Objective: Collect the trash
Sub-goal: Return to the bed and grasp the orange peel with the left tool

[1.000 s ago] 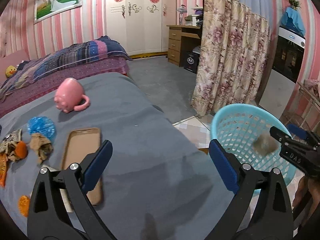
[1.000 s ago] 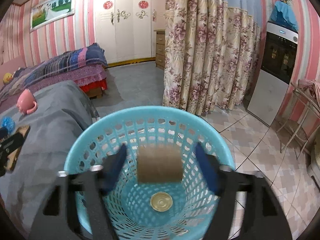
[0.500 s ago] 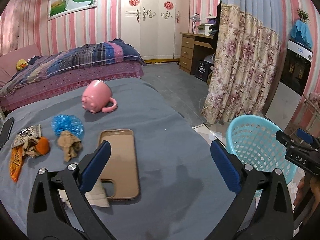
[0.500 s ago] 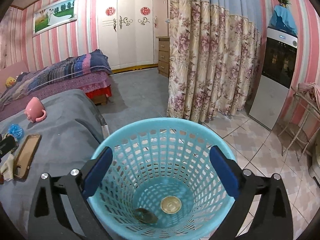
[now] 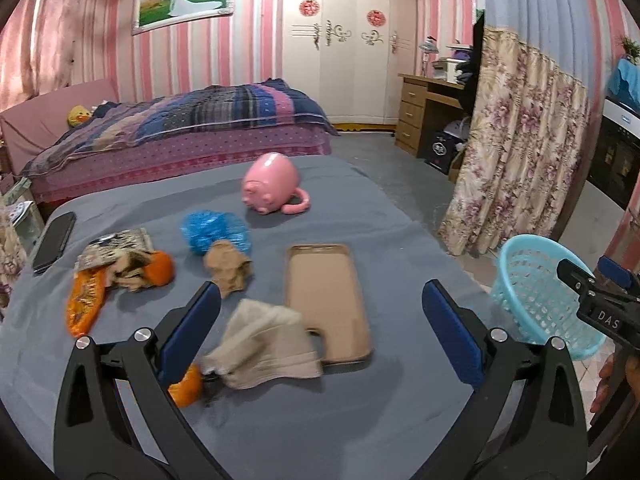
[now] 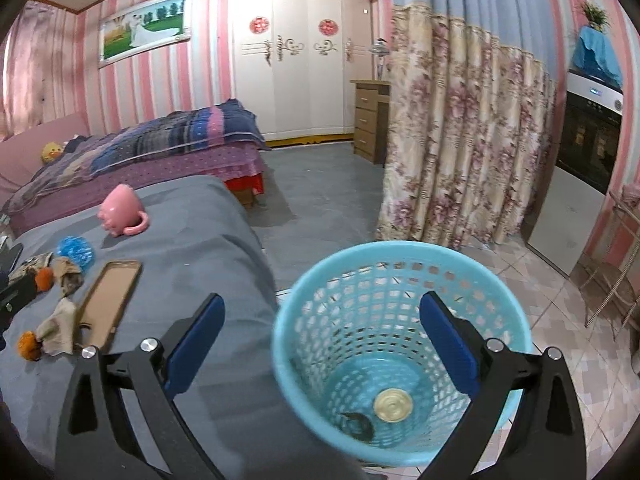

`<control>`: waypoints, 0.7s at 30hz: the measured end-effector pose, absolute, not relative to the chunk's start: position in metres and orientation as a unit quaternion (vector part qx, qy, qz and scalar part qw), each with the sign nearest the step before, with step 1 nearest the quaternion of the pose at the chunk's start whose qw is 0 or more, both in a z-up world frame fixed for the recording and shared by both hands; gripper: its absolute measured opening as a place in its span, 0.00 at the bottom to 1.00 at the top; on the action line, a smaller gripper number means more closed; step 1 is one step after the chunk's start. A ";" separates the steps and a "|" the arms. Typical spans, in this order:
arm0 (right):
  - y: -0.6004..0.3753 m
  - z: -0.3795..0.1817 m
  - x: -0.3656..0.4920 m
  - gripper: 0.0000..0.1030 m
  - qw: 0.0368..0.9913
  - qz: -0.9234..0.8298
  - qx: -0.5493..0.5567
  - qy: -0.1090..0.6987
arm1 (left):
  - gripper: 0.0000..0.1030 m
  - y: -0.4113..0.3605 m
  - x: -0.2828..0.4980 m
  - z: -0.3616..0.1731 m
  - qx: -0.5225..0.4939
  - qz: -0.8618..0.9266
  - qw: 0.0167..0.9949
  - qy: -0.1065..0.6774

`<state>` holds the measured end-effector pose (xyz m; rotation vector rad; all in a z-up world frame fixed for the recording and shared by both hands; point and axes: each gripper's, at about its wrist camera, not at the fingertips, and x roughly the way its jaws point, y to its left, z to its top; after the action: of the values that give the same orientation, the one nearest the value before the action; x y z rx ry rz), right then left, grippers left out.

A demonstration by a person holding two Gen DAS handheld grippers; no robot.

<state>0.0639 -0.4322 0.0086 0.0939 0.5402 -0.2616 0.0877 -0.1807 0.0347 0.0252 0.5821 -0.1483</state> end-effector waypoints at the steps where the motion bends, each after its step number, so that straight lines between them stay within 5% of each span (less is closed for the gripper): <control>1: -0.427 0.009 0.064 0.93 0.955 -0.125 0.044 0.265 | 0.95 -0.175 0.086 0.034 0.012 -0.070 0.956 0.286; 21: -0.343 0.010 0.074 0.96 0.966 -0.060 0.017 0.251 | 0.94 -0.089 0.066 0.011 -0.007 -0.011 0.959 0.284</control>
<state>0.0744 -0.3428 0.0102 0.0338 0.5068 -0.1205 0.0655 -0.0888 0.0113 -0.0137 0.5755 -0.0233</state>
